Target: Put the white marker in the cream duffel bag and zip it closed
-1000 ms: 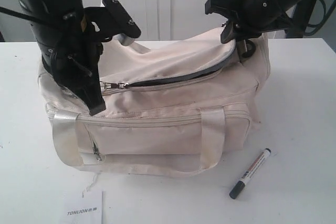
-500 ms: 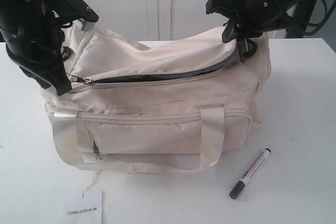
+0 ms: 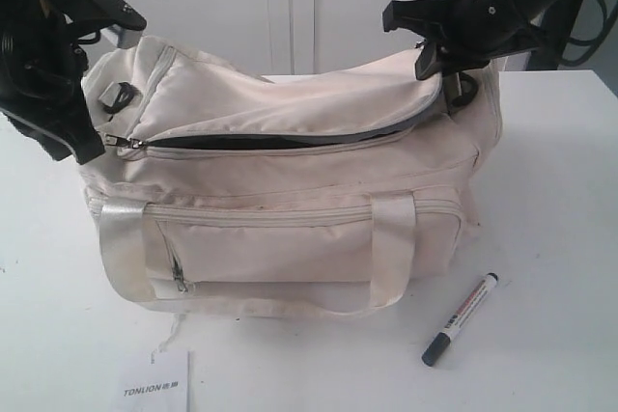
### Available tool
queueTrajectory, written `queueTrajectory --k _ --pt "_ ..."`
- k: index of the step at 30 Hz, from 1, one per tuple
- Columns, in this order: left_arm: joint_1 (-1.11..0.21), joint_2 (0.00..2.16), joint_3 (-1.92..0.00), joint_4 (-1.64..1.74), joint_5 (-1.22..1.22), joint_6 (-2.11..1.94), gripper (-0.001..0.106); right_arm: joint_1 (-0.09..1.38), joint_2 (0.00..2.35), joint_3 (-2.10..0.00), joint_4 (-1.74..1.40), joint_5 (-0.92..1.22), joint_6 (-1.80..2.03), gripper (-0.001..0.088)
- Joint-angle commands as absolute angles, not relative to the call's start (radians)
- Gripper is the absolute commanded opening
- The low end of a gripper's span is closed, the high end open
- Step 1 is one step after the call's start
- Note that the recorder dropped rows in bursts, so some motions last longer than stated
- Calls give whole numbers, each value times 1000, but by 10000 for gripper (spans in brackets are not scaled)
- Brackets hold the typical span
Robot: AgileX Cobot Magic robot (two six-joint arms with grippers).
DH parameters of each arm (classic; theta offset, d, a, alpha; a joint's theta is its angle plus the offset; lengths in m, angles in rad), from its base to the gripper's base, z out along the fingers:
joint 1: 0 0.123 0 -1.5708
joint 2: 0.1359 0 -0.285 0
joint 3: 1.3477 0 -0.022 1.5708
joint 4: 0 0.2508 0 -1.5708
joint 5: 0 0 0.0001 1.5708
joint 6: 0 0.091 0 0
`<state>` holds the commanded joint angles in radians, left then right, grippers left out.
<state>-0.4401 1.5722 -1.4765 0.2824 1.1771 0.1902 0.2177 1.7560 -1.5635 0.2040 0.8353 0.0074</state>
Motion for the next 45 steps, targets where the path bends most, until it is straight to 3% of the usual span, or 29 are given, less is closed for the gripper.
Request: queueTrajectory --k 10,23,36,45 --pt "-438 1572 -1477 337 1221 190 0 218 1756 -1564 88 851 40 0" --pt "-337 1572 -1477 341 1221 130 0 218 1756 -1564 46 844 64 0" --pt "-337 1551 -1477 146 1221 224 0 218 1756 -1564 54 876 53 9" --pt "-337 1494 -1477 125 1221 224 0 218 1738 -1564 56 871 53 360"
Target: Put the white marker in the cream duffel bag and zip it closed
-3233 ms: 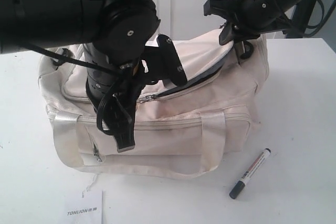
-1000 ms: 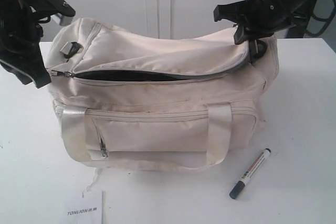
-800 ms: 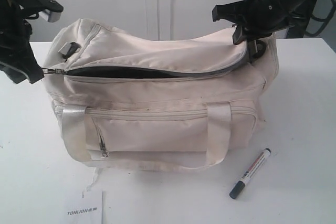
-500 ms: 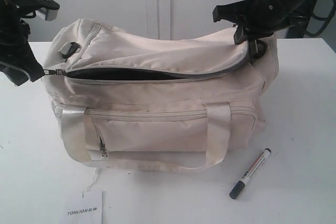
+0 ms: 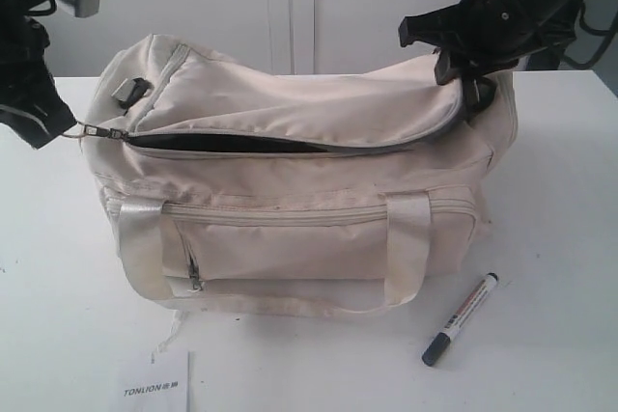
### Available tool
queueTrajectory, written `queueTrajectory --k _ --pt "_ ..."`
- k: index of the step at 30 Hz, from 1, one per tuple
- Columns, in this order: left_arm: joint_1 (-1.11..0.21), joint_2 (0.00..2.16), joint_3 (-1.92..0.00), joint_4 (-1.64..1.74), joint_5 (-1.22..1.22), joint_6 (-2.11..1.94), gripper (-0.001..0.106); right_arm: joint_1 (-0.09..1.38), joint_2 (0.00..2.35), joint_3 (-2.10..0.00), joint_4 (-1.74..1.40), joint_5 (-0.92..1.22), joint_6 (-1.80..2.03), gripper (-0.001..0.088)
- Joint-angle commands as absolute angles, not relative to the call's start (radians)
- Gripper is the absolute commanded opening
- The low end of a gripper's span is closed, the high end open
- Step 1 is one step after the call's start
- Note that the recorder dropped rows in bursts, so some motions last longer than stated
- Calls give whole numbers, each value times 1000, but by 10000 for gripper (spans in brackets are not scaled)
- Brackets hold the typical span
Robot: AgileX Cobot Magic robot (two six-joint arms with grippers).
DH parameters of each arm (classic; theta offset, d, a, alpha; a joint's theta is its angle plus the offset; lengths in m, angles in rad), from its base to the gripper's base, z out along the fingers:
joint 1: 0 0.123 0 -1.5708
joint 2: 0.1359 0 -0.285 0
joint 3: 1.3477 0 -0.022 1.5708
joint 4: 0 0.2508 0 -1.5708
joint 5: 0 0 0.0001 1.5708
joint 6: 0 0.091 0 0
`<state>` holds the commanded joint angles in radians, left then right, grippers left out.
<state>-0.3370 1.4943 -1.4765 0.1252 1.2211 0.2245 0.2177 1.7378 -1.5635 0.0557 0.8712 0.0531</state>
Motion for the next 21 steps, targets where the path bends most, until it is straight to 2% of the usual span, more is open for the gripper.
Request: queueTrajectory --k 2,7,15,21 --pt "-337 1494 -1477 125 1221 224 0 218 1718 -1564 56 867 53 387" --pt "-337 1495 -1477 123 1221 224 0 220 1650 -1564 68 859 37 389" --pt "-337 1495 -1477 123 1221 224 0 229 1625 -1564 537 943 -438 387" --pt "-337 1495 -1477 123 1221 233 0 302 1657 -1562 568 1007 -592 387"
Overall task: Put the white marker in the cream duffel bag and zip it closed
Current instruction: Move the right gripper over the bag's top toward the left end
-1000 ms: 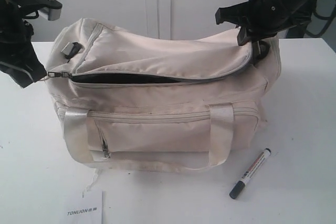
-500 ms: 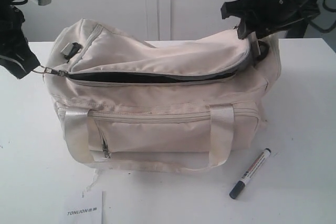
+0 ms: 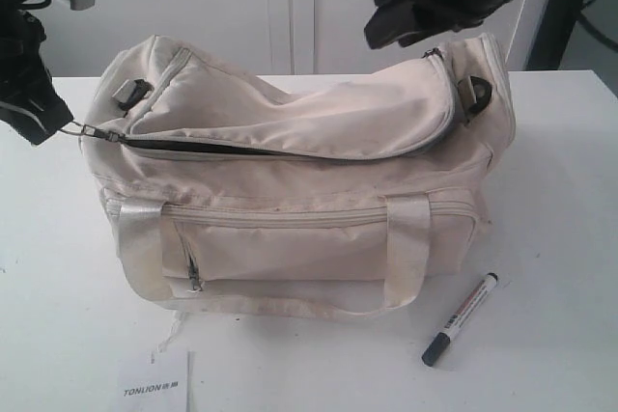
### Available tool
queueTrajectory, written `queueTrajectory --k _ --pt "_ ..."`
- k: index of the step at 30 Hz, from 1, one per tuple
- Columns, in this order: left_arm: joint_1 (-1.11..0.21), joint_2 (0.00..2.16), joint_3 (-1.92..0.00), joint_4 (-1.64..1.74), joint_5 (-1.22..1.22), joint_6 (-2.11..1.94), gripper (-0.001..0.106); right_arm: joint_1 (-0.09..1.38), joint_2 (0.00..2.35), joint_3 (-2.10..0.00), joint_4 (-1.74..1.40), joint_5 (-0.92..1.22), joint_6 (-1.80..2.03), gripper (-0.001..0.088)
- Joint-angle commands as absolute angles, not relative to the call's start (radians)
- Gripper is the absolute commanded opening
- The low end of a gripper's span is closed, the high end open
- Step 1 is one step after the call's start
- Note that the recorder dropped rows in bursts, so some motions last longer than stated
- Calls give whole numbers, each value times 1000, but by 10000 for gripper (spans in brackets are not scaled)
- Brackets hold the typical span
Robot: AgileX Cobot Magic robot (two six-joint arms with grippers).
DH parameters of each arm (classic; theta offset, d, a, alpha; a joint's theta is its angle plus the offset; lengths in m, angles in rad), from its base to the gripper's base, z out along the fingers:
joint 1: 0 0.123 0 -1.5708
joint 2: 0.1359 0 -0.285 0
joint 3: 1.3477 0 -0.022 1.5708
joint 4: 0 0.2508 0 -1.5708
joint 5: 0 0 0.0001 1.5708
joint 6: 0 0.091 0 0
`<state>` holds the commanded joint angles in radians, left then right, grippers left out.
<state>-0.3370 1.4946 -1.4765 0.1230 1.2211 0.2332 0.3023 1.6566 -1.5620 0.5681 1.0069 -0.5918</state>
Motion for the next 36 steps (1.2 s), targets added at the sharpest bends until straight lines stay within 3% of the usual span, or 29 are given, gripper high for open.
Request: queueTrajectory --k 8,15,21,28,36 --pt "-337 1495 -1477 114 1221 240 0 416 1668 -1532 571 940 -855 391" --pt "-337 1495 -1477 108 1221 241 0 503 1668 -1490 569 809 -1093 503" --pt "-337 1495 -1477 93 1221 241 0 565 1677 -1454 574 731 -1255 510" --pt "-337 1495 -1477 86 1221 244 0 631 1741 -1452 582 660 -1261 630" --pt "-337 1495 -1477 86 1221 243 0 713 1815 -1452 598 572 -1261 635"
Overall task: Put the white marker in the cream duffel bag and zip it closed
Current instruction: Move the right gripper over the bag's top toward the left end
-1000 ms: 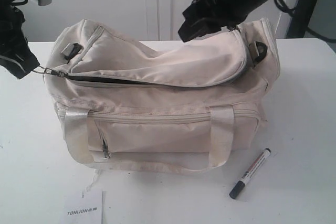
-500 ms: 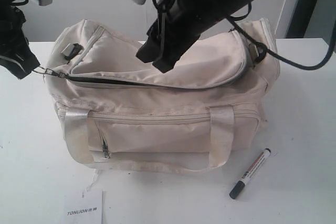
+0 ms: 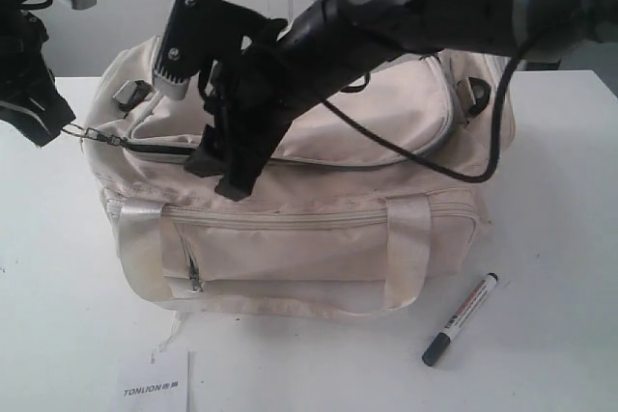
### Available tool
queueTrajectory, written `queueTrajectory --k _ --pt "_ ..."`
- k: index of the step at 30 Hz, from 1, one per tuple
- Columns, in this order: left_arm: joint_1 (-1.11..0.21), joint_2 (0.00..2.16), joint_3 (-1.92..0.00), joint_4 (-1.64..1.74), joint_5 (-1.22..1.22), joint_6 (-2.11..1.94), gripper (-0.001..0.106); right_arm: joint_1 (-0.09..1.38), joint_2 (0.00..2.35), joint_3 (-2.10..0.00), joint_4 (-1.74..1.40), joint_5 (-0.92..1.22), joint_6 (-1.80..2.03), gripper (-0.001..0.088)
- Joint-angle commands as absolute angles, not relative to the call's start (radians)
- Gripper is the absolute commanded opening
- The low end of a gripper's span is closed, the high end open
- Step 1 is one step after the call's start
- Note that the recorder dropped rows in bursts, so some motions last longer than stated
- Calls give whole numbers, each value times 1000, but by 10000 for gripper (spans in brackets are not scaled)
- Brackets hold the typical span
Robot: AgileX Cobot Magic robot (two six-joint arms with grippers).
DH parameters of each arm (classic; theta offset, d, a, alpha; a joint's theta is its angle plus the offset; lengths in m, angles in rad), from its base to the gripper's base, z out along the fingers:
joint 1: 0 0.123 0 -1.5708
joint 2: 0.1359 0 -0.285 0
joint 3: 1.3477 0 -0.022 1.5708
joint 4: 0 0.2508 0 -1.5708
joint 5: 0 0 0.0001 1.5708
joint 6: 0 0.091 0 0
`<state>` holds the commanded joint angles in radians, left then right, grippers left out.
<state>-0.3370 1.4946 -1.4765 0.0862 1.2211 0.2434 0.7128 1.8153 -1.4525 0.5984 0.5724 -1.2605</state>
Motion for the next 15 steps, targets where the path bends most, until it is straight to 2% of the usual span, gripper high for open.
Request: queueTrajectory --k 4,6,8,9,12,15 --pt "-337 1495 -1477 86 1221 243 0 737 1860 -1452 605 527 -1257 634" --pt "-337 1495 -1477 84 1221 243 0 737 1876 -1452 605 523 -1253 597" --pt "-337 1495 -1477 84 1221 243 0 737 1880 -1452 607 521 -1254 423" --pt "-337 1495 -1477 84 1221 243 0 737 1880 -1452 610 518 -1253 271" --pt "-337 1495 -1477 84 1221 243 0 737 1878 -1452 610 514 -1253 20" --pt "-337 1495 -1477 100 1221 243 0 737 1872 -1454 610 509 -1253 0"
